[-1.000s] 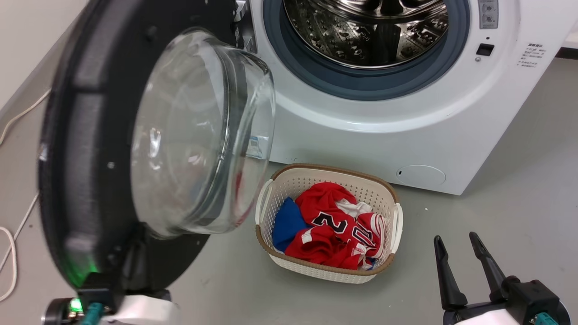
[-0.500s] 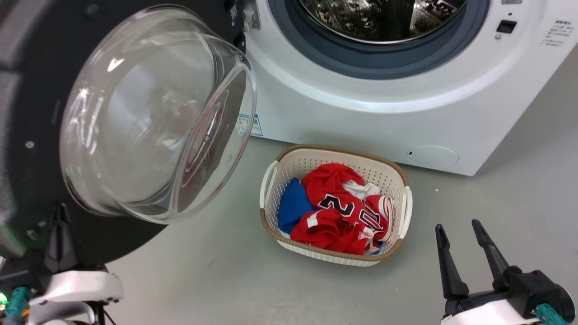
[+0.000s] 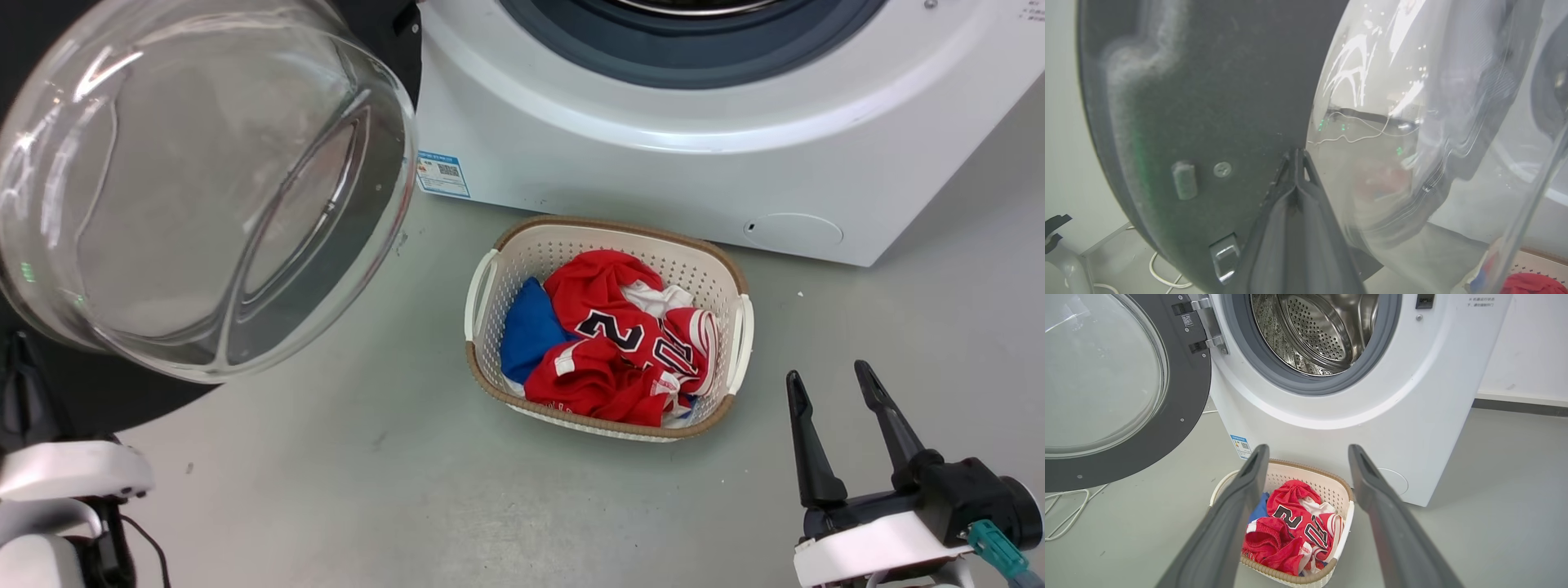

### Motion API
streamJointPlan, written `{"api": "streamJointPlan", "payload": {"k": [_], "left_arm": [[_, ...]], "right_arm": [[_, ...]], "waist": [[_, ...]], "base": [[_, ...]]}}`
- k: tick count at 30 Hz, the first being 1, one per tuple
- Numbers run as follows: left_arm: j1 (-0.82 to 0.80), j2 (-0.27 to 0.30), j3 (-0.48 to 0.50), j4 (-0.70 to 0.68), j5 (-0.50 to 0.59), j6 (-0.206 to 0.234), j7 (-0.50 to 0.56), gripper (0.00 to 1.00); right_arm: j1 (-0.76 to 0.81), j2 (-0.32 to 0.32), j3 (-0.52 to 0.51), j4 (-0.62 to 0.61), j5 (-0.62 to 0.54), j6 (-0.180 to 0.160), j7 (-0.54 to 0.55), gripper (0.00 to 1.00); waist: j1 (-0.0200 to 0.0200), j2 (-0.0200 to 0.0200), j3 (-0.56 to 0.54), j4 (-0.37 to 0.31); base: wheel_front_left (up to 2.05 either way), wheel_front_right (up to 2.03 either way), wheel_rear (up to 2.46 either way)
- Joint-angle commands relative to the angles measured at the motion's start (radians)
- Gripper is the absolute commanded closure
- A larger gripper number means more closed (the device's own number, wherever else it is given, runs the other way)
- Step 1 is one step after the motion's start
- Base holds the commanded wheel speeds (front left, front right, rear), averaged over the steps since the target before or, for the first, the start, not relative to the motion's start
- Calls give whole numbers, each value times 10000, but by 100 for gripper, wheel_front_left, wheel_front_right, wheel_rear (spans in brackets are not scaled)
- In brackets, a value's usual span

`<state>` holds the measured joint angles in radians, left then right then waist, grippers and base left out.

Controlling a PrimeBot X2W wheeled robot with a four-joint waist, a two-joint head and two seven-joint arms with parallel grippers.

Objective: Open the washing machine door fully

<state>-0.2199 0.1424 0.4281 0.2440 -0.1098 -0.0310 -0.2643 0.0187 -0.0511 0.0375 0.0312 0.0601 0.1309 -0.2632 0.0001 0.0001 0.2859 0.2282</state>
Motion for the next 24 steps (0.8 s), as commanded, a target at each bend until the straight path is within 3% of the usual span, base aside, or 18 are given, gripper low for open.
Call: {"api": "streamJointPlan", "payload": {"k": [1, 13, 24], "left_arm": [[-215, 102, 114, 43, 4, 9, -2, 100], [-1255, 786, 1292, 1125, -9, -233, -10, 100], [-1355, 1227, 1681, 2013, 317, -519, -3, 100]], "right_arm": [[-143, 21, -14, -30, -76, -2, -19, 0], [-295, -28, -39, -38, -171, -3, -18, 0], [-77, -15, -98, 79, -174, -2, -18, 0]], "waist": [[-1, -1, 60, -37], [-1, -1, 324, -214], [-1, -1, 11, -310]], "base": [[0, 0, 0], [0, 0, 0], [0, 0, 0]]}}
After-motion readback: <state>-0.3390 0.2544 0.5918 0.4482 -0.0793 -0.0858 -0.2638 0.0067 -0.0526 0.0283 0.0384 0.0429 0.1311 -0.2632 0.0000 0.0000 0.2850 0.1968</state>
